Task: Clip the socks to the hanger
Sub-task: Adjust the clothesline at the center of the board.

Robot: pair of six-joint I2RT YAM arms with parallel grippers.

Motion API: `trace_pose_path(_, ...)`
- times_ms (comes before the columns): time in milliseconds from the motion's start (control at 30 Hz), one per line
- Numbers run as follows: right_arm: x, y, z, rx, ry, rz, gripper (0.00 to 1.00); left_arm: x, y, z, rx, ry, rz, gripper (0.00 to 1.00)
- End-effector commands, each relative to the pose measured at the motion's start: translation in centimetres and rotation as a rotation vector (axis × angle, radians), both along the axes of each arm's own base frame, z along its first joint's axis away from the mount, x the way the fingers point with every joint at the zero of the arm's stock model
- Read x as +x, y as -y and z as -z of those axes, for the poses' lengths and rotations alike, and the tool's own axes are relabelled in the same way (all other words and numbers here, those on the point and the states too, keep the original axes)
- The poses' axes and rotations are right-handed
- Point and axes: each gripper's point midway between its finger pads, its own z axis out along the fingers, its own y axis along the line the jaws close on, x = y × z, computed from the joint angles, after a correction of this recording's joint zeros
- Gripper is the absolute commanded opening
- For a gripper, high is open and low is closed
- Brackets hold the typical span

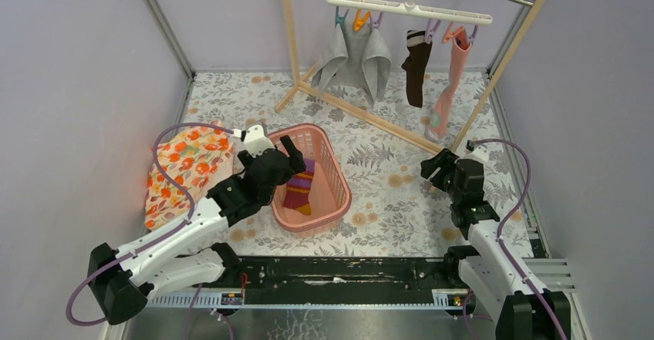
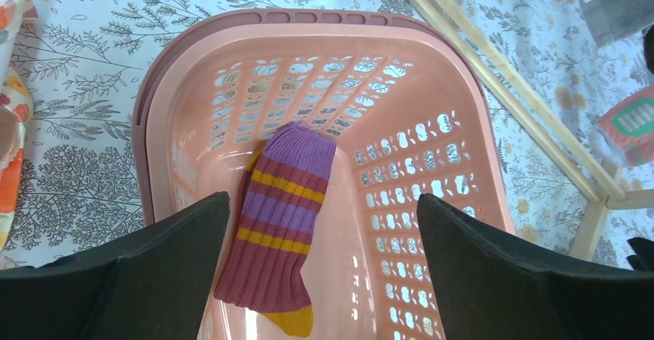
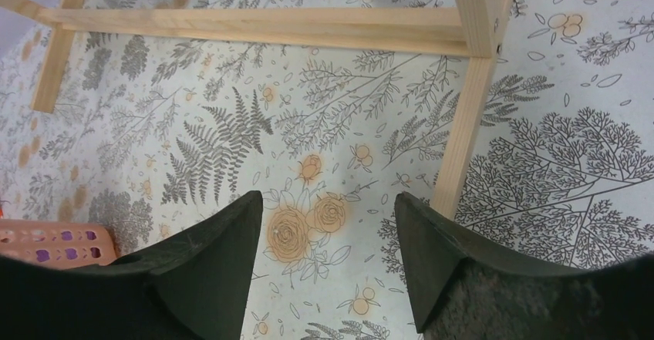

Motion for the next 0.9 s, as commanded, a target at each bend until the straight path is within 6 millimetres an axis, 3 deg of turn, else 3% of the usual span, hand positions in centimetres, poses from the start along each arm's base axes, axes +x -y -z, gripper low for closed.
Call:
trace_pose_path(0,0.4,0.4,-0.3,-0.022,0.022,0.012,0.7,0.4,0.0,-1.7,-0.051,0.082,-0.006,0.99)
trace_pose_path(367,1.2,1.2,0.6,-0.004,0.001,0.08,0.69,1.4,0.2,-2.4,0.001,0.104,-0.014,0.99)
trace_pose_path(600,-0.2,5.6,1.3,-0.076,-0.01,0.331,0.65,0.6,-0.8,0.0,0.029,0.07,-0.027,0.99)
trace_pose_path(867,-0.6,5.4,1.9,-0.071,-0.018,0.316,0.65,0.5,-1.2,0.0,0.044,0.084,-0.021,0.99)
